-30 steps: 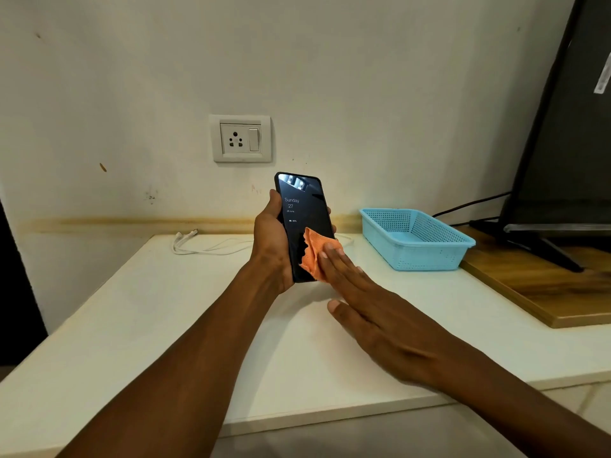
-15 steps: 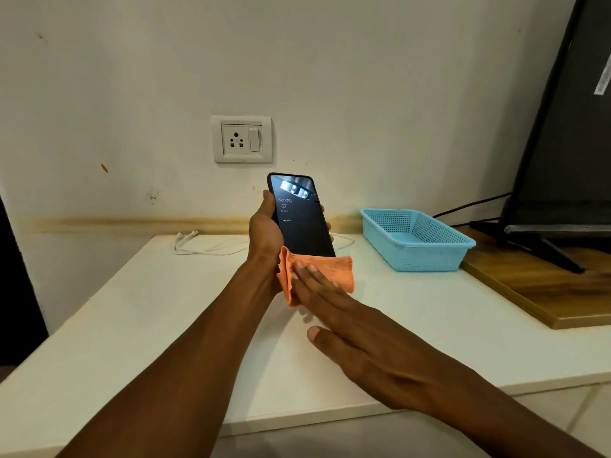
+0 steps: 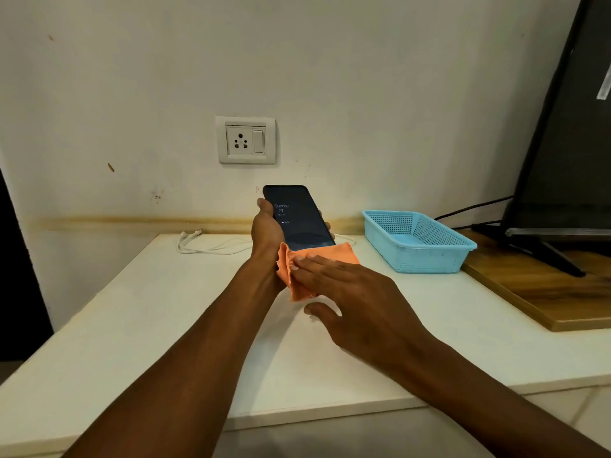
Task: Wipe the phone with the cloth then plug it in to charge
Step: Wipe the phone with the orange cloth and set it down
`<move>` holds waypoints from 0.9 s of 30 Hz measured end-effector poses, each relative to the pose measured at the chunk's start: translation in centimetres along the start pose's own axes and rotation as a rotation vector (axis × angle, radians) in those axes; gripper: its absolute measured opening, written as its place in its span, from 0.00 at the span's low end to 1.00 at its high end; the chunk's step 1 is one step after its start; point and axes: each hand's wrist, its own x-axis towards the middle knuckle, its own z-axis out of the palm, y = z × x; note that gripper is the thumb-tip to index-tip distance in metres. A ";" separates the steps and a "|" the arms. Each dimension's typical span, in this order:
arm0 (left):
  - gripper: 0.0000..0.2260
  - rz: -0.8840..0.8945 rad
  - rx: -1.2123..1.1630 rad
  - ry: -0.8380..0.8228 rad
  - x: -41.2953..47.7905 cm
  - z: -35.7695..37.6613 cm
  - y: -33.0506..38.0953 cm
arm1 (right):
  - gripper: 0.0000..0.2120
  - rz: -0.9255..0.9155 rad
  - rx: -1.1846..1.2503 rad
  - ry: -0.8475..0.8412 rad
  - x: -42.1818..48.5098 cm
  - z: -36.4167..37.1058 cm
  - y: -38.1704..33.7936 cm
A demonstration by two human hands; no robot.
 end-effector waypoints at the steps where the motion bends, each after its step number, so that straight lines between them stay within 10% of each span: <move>1: 0.29 0.008 0.022 0.022 -0.3 0.1 0.3 | 0.34 -0.037 -0.056 0.067 0.1 0.3 0.1; 27: 0.06 0.040 0.685 0.337 -5.1 -8.4 5.7 | 0.20 0.037 -0.062 0.142 -1.3 -0.9 0.6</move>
